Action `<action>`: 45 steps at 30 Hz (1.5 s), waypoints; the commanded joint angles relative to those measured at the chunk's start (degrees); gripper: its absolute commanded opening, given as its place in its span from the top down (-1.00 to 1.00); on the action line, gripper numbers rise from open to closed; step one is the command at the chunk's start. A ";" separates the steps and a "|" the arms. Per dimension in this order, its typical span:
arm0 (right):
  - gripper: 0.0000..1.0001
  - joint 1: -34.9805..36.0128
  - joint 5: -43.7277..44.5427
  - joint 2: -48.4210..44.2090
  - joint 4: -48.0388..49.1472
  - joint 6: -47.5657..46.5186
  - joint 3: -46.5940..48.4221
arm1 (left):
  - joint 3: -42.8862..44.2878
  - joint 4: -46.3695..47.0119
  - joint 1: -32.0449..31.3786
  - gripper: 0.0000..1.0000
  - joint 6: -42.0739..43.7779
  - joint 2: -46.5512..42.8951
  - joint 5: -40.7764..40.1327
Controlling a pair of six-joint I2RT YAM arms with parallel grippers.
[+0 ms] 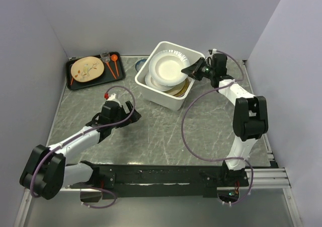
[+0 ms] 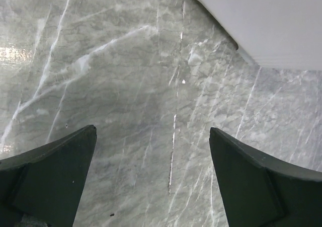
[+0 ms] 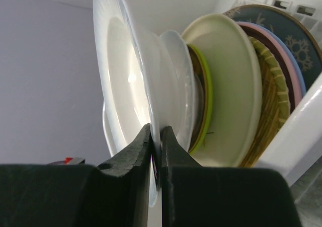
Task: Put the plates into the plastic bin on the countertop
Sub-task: Place the plate in the plastic bin.
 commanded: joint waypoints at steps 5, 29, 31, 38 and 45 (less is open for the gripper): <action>1.00 1.60 -3.00 0.96 3.10 0.38 7.97 | -0.75 -0.27 -0.19 -0.99 0.26 -2.20 -1.15; 0.34 1.87 -0.02 1.58 -3.94 -3.75 7.97 | -1.37 2.02 -0.19 -0.99 1.67 0.00 0.96; 0.18 1.87 0.95 1.14 -4.99 -4.27 7.88 | -1.89 1.58 -0.19 -0.99 1.67 -1.40 0.44; -0.19 1.96 6.66 0.09 -8.68 -5.06 10.34 | -3.30 -1.67 -0.19 -0.99 2.37 -7.91 -1.06; -0.38 1.96 12.55 -6.93 -5.52 -4.45 5.96 | -4.53 -5.19 -0.19 -0.99 2.46 -15.63 -1.15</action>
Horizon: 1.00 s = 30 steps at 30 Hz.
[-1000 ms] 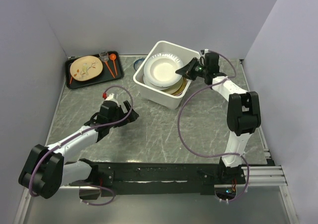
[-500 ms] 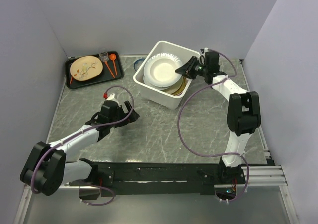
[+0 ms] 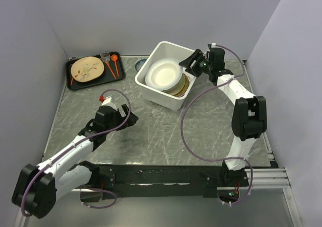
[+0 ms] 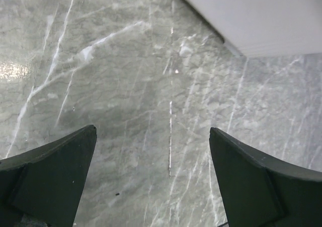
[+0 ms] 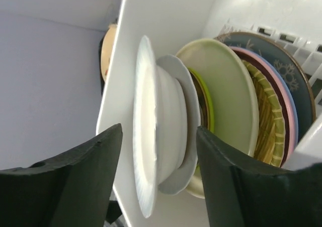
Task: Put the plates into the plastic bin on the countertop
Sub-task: Place the plate in the plastic bin, then reset both arms
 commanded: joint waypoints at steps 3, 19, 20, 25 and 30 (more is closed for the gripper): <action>-0.43 0.34 5.37 -10.14 2.59 -1.68 -2.07 | -1.04 -1.19 -0.19 -0.99 0.84 -4.83 -0.91; -0.93 1.13 15.11 -22.61 -9.88 -14.33 -7.69 | 1.86 4.08 -0.19 -0.99 4.18 1.40 2.16; -0.96 1.30 16.35 -24.11 -10.42 -15.64 -8.83 | 2.04 4.70 -0.19 -0.99 4.44 2.02 2.43; -1.00 1.66 21.45 -35.18 -14.19 -17.94 -18.23 | 3.36 8.30 -0.28 -0.99 4.62 5.88 4.37; -1.00 1.75 24.26 -46.35 -15.86 -19.26 -28.24 | 5.03 8.13 -0.45 -0.99 5.41 7.56 2.97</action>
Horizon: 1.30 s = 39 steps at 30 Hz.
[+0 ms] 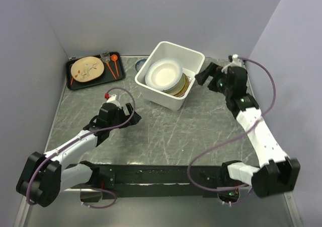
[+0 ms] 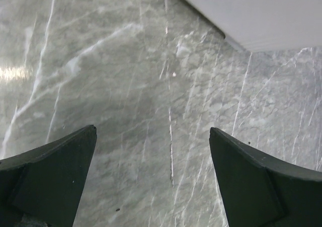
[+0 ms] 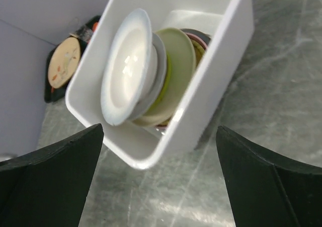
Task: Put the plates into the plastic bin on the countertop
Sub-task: Reset both arms
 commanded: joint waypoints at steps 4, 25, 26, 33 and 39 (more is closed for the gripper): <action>-1.00 0.59 5.04 -11.76 -3.42 -2.67 -12.99 | 4.31 1.68 -0.32 -0.99 2.53 -0.16 -1.81; -1.00 0.94 1.35 -16.86 4.67 0.49 -32.51 | 1.85 5.09 -0.32 -0.99 1.65 -5.79 0.91; -1.00 0.94 0.82 -16.95 4.93 0.67 -33.04 | 1.85 5.53 -0.32 -0.99 1.74 -5.44 1.43; -1.00 0.94 0.20 -19.06 3.18 1.02 -34.27 | 1.85 10.46 -0.32 -0.99 1.65 -2.19 5.38; -1.00 0.94 0.56 -20.56 1.94 -0.12 -34.36 | 0.71 14.41 -0.32 -0.99 2.53 -0.77 9.96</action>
